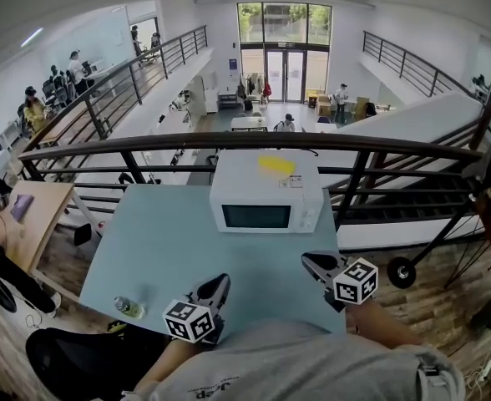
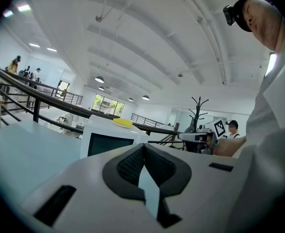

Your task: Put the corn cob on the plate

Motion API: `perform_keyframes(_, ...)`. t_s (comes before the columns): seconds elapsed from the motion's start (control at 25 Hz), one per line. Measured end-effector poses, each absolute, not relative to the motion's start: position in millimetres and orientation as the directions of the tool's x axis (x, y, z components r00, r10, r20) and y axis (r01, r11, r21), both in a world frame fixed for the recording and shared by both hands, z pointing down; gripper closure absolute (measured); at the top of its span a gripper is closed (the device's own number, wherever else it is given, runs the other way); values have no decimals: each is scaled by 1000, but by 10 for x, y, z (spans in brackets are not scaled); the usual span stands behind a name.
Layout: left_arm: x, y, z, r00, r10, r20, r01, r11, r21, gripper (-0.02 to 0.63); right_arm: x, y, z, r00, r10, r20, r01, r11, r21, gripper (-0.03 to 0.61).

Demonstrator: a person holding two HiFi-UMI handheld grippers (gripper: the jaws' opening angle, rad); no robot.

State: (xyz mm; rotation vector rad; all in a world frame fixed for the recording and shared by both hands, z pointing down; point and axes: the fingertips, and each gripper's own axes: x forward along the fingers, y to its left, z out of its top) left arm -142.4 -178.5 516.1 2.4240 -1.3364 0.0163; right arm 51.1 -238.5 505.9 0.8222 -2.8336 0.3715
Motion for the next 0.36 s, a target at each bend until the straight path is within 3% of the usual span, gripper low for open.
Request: perform_keyframes(0.36, -1456, -1810, 5194, 548, -815, 186, -817, -475, 328, 606, 461, -2400, 5081, -840, -490, 235, -534, 824, -190, 561)
